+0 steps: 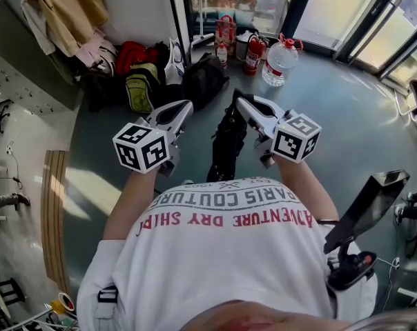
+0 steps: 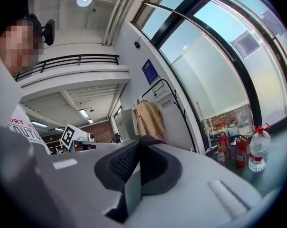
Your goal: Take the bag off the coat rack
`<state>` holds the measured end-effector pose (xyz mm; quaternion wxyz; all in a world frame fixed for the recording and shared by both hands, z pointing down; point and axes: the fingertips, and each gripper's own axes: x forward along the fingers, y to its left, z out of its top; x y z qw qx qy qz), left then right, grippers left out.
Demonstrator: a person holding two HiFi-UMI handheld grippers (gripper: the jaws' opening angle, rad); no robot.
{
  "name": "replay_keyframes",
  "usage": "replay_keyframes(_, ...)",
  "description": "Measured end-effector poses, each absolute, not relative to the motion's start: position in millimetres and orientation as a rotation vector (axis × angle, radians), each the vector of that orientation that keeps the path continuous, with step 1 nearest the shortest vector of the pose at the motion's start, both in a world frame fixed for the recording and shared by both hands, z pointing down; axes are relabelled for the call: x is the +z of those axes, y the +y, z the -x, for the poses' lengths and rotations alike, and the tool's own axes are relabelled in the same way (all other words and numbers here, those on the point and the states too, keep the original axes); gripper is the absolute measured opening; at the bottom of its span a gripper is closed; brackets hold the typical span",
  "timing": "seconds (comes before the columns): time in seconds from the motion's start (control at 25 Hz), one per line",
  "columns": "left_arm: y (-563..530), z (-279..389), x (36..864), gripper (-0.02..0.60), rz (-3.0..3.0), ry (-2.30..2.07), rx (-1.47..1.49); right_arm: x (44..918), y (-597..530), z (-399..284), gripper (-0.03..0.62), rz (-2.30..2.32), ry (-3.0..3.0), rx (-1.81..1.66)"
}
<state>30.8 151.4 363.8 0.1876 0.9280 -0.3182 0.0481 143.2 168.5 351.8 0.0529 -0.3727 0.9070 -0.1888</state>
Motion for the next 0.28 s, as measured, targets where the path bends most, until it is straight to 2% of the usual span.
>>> replay_keyframes(0.28,153.6,-35.5,358.6,0.002,-2.616,-0.873,0.141,349.6,170.2,-143.4,0.006,1.142,2.76,-0.597)
